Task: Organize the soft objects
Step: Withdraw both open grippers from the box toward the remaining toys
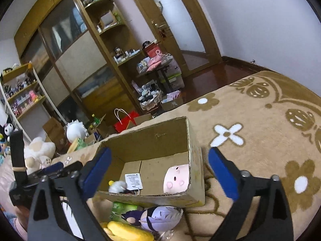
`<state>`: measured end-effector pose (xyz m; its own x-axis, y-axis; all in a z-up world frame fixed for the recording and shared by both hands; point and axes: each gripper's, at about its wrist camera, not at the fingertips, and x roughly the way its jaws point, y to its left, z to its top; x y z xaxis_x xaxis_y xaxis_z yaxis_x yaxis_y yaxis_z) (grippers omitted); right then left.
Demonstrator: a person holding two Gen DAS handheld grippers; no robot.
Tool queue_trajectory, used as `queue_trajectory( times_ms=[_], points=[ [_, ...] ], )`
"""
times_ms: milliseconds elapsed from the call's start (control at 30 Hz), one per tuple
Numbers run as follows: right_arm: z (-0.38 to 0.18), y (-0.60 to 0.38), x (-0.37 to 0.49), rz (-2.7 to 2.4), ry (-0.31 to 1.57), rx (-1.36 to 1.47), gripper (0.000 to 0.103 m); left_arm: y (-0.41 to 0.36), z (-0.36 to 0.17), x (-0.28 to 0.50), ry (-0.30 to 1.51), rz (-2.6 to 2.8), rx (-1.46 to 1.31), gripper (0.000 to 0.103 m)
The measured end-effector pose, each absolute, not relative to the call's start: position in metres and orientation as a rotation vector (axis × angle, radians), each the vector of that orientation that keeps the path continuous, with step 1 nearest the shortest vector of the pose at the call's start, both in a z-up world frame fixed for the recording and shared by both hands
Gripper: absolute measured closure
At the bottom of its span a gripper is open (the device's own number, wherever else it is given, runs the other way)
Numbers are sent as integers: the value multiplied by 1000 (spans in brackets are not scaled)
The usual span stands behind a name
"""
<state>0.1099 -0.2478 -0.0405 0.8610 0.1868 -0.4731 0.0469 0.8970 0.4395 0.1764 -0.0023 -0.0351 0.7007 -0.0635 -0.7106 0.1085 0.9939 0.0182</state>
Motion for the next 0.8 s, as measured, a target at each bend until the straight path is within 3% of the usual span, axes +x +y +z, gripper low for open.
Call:
queue_trajectory(
  times_ms=[800],
  points=[
    [-26,-233,68,98,591,411,0,-4,-28,117,856,-207,64,3]
  ],
)
